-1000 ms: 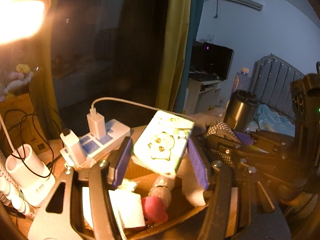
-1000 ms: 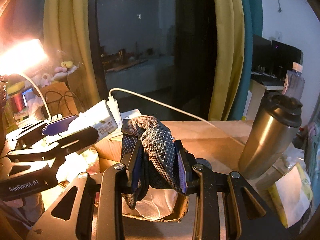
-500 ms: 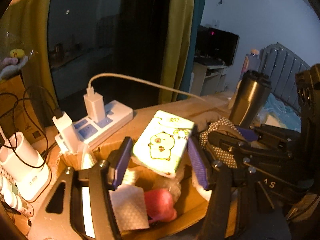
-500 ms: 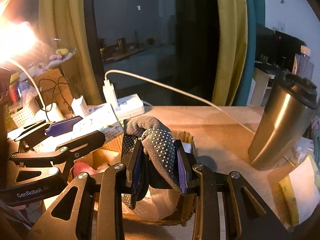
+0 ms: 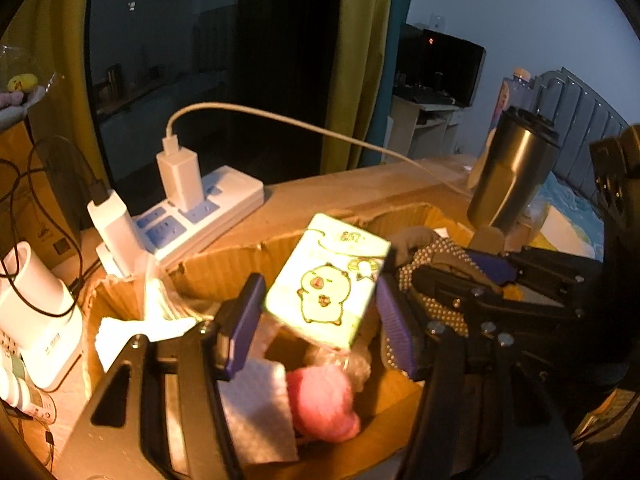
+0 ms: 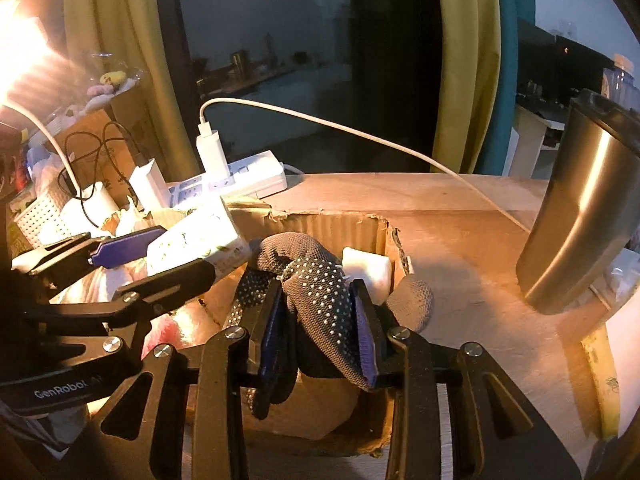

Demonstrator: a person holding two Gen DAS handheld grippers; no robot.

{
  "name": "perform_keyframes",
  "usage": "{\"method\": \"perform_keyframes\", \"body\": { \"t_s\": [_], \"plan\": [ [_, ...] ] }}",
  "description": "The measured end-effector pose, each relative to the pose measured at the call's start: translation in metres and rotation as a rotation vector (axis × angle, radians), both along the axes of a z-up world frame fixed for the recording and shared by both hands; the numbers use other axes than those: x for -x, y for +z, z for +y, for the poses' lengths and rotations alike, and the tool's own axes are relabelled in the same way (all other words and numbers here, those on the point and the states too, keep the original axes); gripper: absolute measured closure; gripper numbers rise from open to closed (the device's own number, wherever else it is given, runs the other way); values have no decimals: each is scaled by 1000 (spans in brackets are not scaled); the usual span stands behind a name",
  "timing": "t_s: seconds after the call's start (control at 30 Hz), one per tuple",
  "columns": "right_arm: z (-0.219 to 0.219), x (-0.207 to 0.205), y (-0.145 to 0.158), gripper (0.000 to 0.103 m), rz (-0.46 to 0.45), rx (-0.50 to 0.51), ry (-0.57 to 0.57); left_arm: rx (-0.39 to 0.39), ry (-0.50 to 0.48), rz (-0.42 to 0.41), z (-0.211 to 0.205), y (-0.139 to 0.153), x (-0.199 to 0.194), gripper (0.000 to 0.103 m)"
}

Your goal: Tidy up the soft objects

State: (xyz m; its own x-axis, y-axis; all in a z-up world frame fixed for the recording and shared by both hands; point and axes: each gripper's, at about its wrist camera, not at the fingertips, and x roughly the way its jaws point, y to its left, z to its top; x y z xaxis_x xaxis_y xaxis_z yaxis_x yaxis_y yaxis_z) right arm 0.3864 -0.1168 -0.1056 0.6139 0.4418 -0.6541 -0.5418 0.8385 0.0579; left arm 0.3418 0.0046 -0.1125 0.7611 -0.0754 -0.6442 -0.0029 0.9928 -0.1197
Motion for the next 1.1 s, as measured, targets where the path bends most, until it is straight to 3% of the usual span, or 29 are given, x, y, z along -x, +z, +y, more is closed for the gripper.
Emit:
{"method": "perform_keyframes", "body": {
  "t_s": [0.27,0.37,0.43,1.1],
  "plan": [
    [-1,2,6,48,-3,-12,7,-10,38,-26,5,13,8,44],
    [-1,6,9,45,-19,-8,9,-10,47,-44,7,20,13,39],
    [-2,9,13,44,-30,-8,7,-7,52,-58,8,25,18,34],
    [-20,61,68,44,-161,-36,-37,-18,65,-199,5,83,80,29]
  ]
}}
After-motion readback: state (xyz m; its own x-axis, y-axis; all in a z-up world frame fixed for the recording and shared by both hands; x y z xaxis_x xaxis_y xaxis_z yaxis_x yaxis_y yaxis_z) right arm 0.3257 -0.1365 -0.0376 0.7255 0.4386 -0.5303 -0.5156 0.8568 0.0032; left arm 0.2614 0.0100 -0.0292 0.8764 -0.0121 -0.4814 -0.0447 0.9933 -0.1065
